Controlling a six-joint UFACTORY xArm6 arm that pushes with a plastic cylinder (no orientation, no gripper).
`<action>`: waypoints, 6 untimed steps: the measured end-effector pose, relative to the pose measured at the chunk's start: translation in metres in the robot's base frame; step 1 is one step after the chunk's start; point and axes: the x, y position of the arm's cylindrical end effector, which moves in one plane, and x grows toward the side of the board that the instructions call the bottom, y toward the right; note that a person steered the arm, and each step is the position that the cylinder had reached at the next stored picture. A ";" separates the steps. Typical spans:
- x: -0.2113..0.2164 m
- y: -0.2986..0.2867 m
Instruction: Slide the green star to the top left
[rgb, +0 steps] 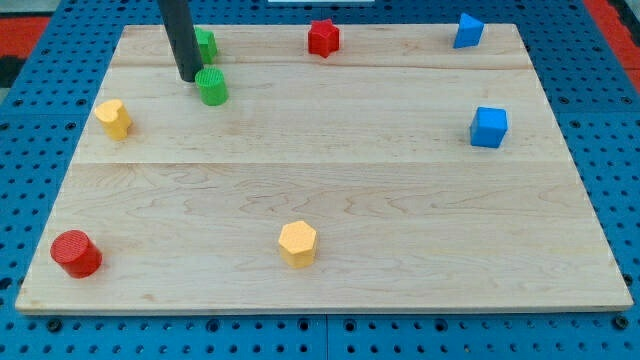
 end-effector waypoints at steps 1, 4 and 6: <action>0.004 0.002; -0.014 0.009; -0.032 0.038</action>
